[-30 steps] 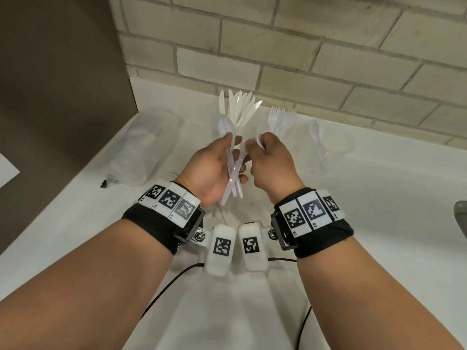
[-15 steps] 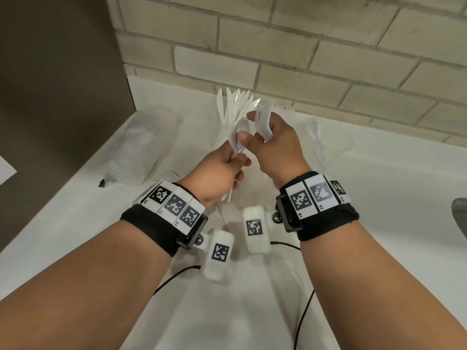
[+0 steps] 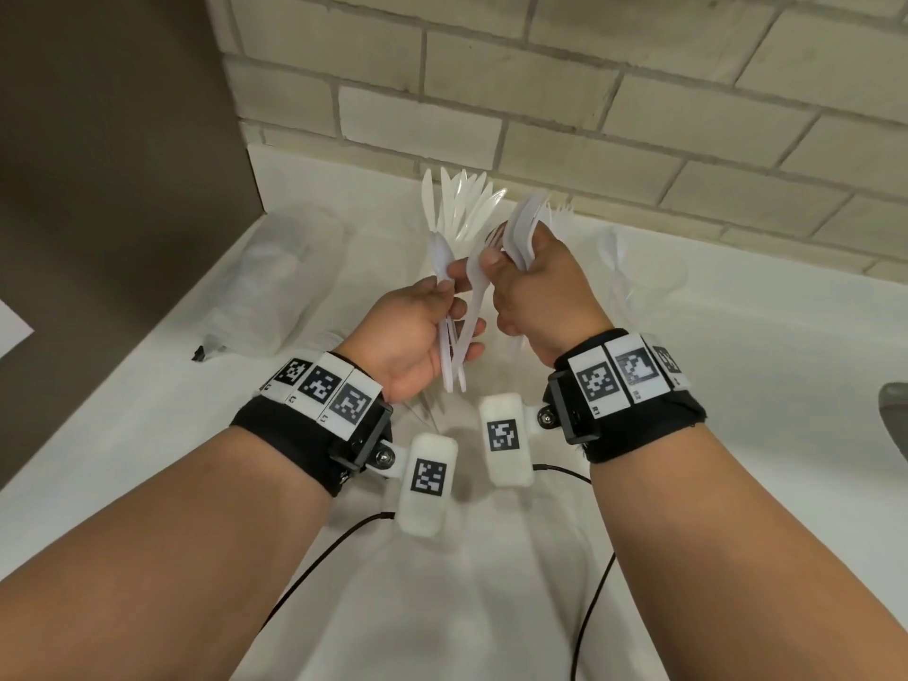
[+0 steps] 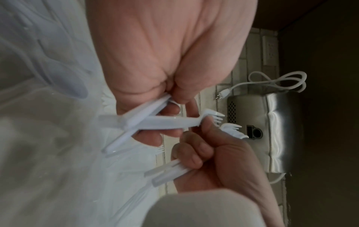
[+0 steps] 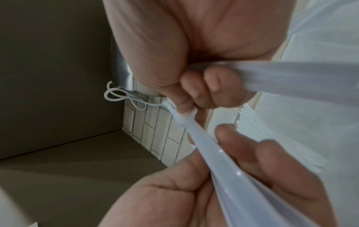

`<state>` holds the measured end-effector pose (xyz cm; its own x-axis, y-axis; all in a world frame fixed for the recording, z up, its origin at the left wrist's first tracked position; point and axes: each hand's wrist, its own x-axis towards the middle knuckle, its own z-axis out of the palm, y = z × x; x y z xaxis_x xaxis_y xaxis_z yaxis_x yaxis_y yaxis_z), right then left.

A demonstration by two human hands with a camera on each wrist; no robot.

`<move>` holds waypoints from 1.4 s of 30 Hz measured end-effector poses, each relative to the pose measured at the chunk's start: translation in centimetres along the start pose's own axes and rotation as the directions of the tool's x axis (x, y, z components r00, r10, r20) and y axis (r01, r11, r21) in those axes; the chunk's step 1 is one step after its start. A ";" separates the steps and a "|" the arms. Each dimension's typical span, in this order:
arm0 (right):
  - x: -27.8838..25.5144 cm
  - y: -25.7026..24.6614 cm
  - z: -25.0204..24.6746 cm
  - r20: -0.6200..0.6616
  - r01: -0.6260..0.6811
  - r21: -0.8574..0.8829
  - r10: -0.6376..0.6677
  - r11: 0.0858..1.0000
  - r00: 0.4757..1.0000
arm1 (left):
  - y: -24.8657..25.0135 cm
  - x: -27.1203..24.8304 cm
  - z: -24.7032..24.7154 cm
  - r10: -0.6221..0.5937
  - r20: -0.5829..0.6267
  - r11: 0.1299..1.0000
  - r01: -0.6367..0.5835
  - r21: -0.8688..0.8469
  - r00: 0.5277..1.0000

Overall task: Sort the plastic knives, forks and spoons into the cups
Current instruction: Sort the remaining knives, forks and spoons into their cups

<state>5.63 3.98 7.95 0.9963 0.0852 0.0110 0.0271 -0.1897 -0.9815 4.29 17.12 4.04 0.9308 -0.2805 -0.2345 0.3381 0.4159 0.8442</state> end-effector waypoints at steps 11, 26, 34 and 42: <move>4.7 -2.5 -3.9 -0.329 0.132 0.064 -0.104 0.989 0.938 | 0.3 0.1 -1.0 0.094 -0.192 0.995 -0.083 0.064 0.977; 14.1 3.4 -5.0 -0.444 -0.038 -0.059 0.008 0.998 0.896 | 1.1 0.8 -1.3 0.053 -0.157 0.994 -0.038 0.099 0.986; 12.4 1.7 -6.0 -0.408 -0.033 -0.239 -0.069 0.971 0.911 | 0.2 1.0 0.2 0.029 -0.146 0.993 -0.012 0.115 0.989; 5.0 -2.1 -4.0 -0.098 0.117 -0.351 -0.161 0.929 0.982 | -0.2 0.6 1.2 0.099 -0.117 0.935 -0.053 0.351 0.988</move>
<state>10.89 0.94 10.86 0.9821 0.0186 0.1875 0.1706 -0.5099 -0.8432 4.62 15.77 4.31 0.9696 -0.1350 -0.2040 0.2182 0.1003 0.9707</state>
